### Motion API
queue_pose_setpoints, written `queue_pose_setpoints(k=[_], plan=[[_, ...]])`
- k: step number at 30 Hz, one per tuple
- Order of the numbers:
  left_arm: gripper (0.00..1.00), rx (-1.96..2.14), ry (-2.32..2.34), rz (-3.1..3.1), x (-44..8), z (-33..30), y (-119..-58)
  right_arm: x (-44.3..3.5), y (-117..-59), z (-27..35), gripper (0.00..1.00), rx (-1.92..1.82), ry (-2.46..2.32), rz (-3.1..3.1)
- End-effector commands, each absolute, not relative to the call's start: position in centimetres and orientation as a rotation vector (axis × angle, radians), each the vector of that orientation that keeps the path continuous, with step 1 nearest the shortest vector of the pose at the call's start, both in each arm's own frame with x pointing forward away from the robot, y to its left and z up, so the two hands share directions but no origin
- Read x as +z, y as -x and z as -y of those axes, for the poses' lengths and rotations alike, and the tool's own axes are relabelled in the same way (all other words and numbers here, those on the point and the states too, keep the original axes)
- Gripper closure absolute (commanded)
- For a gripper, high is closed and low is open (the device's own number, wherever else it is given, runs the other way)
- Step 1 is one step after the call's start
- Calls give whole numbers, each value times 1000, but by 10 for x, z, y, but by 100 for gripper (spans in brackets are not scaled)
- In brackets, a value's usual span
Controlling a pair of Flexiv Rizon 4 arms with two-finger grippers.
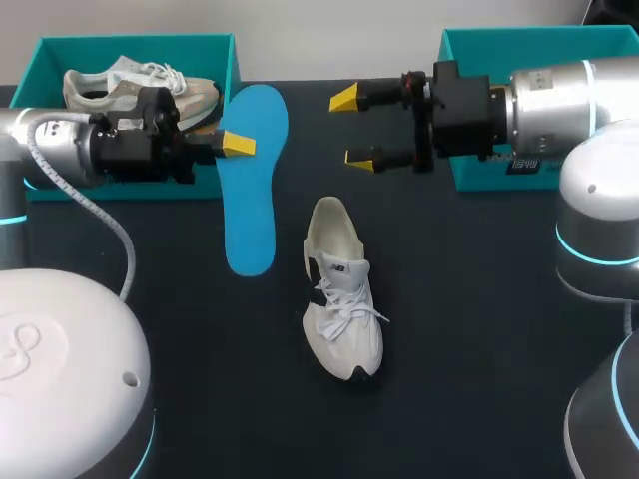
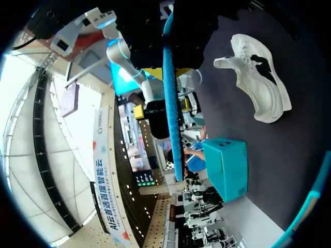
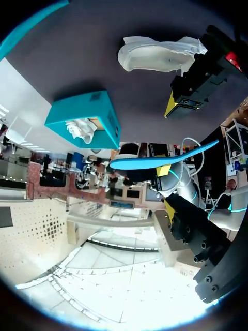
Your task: Take the shoe out of the shoebox, open the shoe tongue, remove and reinsert the insole, then place the shoe into the shoebox
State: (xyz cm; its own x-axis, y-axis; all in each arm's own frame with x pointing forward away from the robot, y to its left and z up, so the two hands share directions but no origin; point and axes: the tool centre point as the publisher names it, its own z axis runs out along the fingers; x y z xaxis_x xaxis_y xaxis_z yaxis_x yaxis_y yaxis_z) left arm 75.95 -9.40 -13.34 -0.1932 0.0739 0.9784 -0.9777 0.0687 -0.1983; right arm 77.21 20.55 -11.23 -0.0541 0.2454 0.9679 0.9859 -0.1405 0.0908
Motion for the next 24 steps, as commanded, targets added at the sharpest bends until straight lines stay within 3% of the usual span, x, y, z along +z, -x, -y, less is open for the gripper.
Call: queue_pose_setpoints(k=[1, 24], plan=[[100, 1287, -1029, 1301, -139, 98, -765, -103, -764, -217, 0, -1163, 1644, 1470], [100, 1224, -1052, 1264, -148, 109, -775, -86, -755, -259, 0, -659, 2215, 1866]])
